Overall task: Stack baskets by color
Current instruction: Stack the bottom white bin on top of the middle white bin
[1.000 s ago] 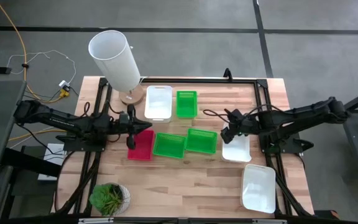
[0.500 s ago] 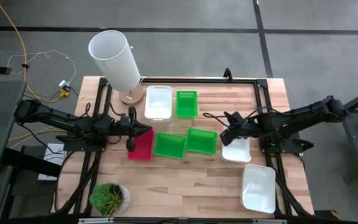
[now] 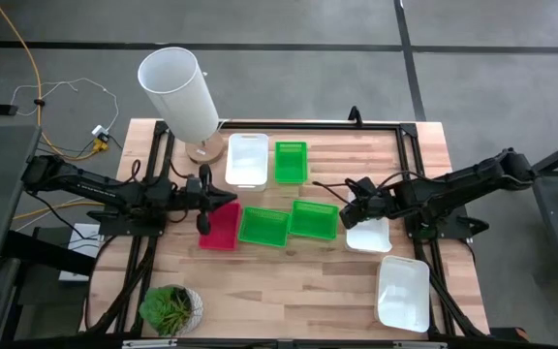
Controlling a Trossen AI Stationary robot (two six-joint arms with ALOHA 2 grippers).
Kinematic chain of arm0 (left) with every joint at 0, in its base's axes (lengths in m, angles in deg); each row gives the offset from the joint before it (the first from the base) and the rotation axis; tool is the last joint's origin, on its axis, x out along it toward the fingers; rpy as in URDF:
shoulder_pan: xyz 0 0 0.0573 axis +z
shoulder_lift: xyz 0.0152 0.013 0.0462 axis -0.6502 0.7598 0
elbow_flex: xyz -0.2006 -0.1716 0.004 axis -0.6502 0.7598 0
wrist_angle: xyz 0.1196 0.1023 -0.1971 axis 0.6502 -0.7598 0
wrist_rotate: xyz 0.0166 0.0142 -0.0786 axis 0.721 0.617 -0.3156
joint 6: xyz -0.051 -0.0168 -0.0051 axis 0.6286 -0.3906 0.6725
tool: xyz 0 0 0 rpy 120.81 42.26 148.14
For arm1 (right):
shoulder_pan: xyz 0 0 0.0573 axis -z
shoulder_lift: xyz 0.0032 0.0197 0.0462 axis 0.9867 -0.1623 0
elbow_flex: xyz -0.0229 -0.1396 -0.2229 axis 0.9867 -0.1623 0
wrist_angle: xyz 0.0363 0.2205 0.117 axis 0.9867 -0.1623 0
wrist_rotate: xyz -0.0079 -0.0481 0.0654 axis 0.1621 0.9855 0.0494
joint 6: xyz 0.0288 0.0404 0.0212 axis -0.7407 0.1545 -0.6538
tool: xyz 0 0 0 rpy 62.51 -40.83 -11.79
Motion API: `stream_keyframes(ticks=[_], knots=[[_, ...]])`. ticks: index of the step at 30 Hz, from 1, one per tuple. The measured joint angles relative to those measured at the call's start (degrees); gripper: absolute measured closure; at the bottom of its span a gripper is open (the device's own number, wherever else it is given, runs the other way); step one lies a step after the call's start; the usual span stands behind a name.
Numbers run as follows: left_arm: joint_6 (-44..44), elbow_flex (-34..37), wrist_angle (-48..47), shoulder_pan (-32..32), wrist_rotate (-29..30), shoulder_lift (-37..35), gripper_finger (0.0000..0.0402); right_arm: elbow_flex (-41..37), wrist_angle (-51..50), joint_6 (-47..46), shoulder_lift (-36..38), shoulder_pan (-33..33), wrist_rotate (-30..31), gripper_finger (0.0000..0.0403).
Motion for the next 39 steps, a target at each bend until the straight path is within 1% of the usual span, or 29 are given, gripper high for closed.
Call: stream_keyframes(ticks=[4, 12, 17, 22, 24, 26, 27, 31, 33, 35, 37, 39], knots=[[2.3, 0.0, -0.6, -0.1, -0.8, 0.0, 0.0401, 0.0, 0.0, -0.2, 0.0, 0.0, -0.6, 0.0138], [2.4, 0.0, -1.1, -1.0, -1.3, 0.0, 0.0401, 0.0, 0.5, -2.4, 0.0, -0.8, -0.5, 0.0138], [2.4, 0.0, -1.1, -1.1, 0.1, 0.0, 0.0401, 0.0, 0.9, -3.2, 0.0, -2.5, -0.2, 0.0138], [2.0, 0.0, -1.0, -1.1, 0.3, 0.0, 0.0401, 0.0, 1.0, -3.5, 0.0, -3.5, -0.3, 0.0138], [2.0, 0.0, -1.1, -1.1, 0.3, 0.0, 0.0401, 0.4, 0.9, -2.5, 0.3, -4.5, -3.5, 0.0138], [1.9, 0.0, -1.1, -1.1, 0.4, 0.0, 0.0401, 2.6, 0.9, -0.8, 0.6, -6.6, -5.9, 0.0138], [1.9, 0.0, -1.1, -1.1, 0.4, 0.0, 0.0401, 4.2, 0.8, -0.5, 0.9, -8.2, -5.6, 0.0138], [1.9, 0.0, -1.0, -1.1, 0.4, 0.0, 0.0401, 12.1, -3.1, -1.4, 0.7, -14.4, -0.6, 0.0138], [1.9, 0.0, -1.1, -1.1, 0.4, 0.0, 0.0401, 15.6, -7.0, -4.9, -0.4, -18.0, 1.2, 0.0138], [2.0, 0.0, -1.2, -1.1, 0.4, 0.0, 0.0401, 18.2, -11.8, -10.1, -2.5, -21.4, 0.9, 0.0138], [2.0, 0.0, -1.4, -1.1, 0.1, 0.0, 0.0401, 20.4, -15.2, -16.4, -5.7, -25.0, -1.4, 0.0138], [2.0, 0.0, -1.4, -1.1, 0.0, 0.0, 0.0401, 22.1, -17.6, -22.1, -9.8, -28.6, -5.0, 0.0138]])
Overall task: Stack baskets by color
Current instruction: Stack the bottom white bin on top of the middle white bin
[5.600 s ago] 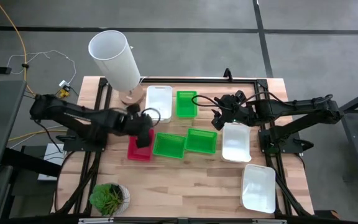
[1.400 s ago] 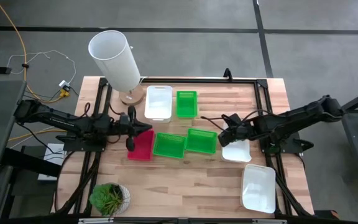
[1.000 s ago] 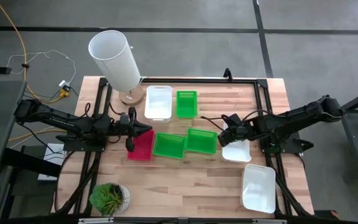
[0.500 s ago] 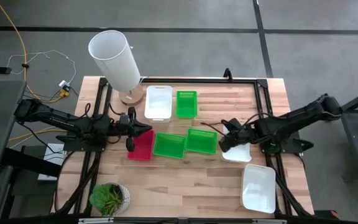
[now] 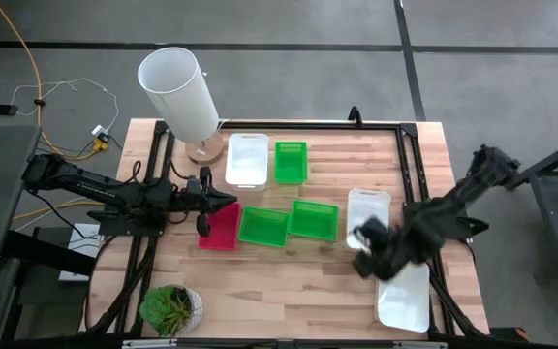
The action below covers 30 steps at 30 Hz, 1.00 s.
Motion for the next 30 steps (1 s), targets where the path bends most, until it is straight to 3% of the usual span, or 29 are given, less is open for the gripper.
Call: stream_keyframes(ticks=[5, 9, 16, 26, 30], knots=[[-0.1, 0.0, 0.0, 0.0, 0.0, 0.0, 0.0401, 5.0, -2.5, -12.4, -10.0, -8.5, -9.1, 0.0138], [-0.2, 0.0, 0.0, 0.0, 0.0, 0.0, 0.0401, 9.4, -6.8, -22.2, -15.8, -13.8, -11.7, 0.0138], [0.7, 0.0, 0.1, 0.0, 0.0, 0.0, 0.0401, 10.1, -9.4, -33.8, -21.5, -17.8, -5.8, 0.0138], [3.0, 0.0, 0.0, 0.0, -0.1, 0.0, 0.0401, 4.1, -2.8, -36.5, -24.6, -16.0, -3.9, 0.0139], [3.0, 0.0, 0.0, -0.6, -0.1, 0.0, 0.0401, 0.6, 2.3, -37.9, -24.6, -15.9, -5.1, 0.0161]])
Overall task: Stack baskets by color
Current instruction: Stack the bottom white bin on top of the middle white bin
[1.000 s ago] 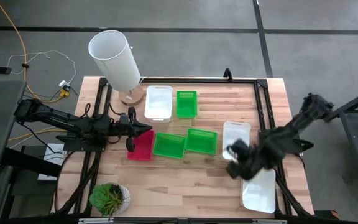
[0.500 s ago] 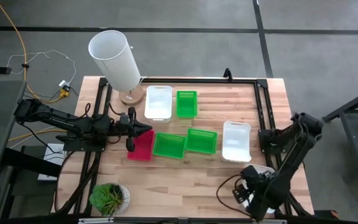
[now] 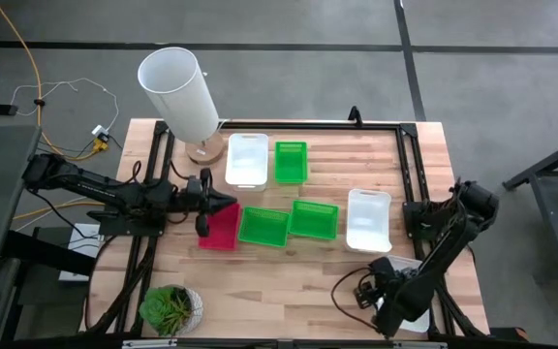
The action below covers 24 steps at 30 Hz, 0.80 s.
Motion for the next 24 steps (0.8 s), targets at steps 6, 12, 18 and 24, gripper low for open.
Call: stream_keyframes(ticks=[6, 12, 18, 24], knots=[[-0.5, 0.0, 0.0, -0.6, 0.1, 0.0, 0.0401, -1.0, -1.6, -0.3, 0.0, 0.1, -0.4, 0.0250], [-0.6, 0.0, 0.1, -0.6, 0.5, 0.0, 0.0401, -1.0, -0.9, 3.1, 0.0, 0.3, -2.9, 0.0386], [-0.6, 0.0, 0.0, -0.6, 0.6, 0.0, 0.0401, 4.1, -3.9, 5.4, 0.0, 0.3, -5.3, 0.0392], [-0.6, 0.0, 0.0, -0.6, 0.6, 0.0, 0.0401, 13.2, -4.9, 13.8, 0.0, 0.8, -2.3, 0.0399]])
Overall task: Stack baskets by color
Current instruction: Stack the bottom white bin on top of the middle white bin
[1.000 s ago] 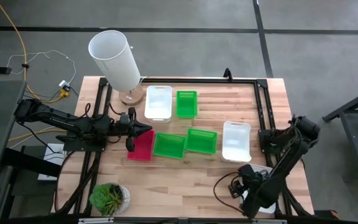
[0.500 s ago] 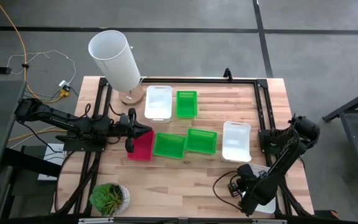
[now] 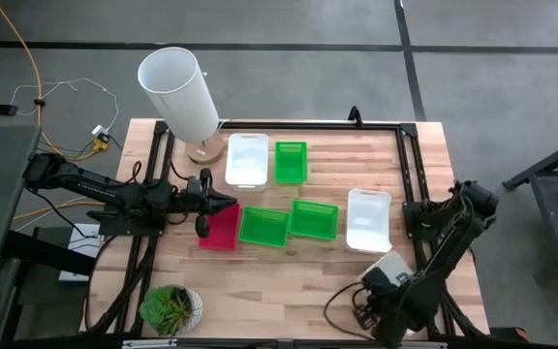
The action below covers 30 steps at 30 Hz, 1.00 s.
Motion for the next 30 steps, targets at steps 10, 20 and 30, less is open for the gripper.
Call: stream_keyframes(ticks=[10, 20, 30], knots=[[0.0, 0.0, 0.0, 0.0, 0.0, 0.0, 0.0401, 13.2, 0.6, 20.8, 0.0, 7.9, 13.6, 0.0402], [0.0, 0.0, 0.0, 0.0, 0.0, 0.0, 0.0401, 33.0, -26.3, 25.3, 0.1, 16.0, 30.4, 0.0403], [0.2, 0.0, -0.1, 0.0, -0.7, 0.0, 0.0401, 23.3, -26.6, 29.6, 2.3, 29.5, 26.7, 0.0403]])
